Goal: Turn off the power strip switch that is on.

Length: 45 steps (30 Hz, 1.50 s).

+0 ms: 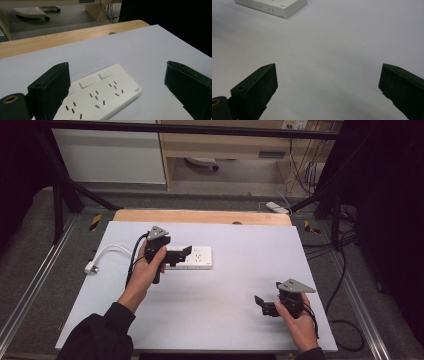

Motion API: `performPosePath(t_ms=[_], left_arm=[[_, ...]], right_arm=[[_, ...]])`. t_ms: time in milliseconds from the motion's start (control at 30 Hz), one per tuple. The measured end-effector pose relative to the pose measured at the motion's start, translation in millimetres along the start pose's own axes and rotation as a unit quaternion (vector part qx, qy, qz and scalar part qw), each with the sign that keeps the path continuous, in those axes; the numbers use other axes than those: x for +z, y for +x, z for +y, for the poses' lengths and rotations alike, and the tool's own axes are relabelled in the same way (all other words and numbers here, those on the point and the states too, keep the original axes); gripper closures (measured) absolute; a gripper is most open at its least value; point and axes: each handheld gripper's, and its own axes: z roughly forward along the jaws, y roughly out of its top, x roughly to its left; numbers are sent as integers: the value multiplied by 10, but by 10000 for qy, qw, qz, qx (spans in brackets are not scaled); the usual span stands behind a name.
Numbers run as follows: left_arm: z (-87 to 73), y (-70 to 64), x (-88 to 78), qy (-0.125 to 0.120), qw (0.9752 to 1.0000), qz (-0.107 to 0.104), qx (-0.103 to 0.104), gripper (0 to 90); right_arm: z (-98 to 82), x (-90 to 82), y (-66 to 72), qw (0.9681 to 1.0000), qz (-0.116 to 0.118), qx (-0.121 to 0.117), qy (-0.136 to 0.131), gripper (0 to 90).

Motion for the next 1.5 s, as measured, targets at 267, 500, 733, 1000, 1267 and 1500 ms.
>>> performPosePath(t_ms=[267,500,733,1000,1267,1500], left_arm=[[-49,56,-155,-56,10000,-32,-37,66],[-85,64,-291,-140,9998,-98,-65,66],[-124,77,-465,-278,9995,-113,-90,64],[-153,47,-612,-328,9994,-64,-44,53],[-264,-8,-799,-398,9991,-125,-25,53],[-425,-24,-1007,-492,9987,-95,-80,55]], right_arm=[[0,-3,1,10000,-14,-1,0,26],[-2,-6,0,10000,-2,22,6,25],[-7,0,-5,10000,-6,-7,27,25],[0,-18,-5,10000,10,-10,-11,26],[2,-12,-1,10000,8,-23,3,25],[2,-14,-1,10000,-9,-32,5,25]])
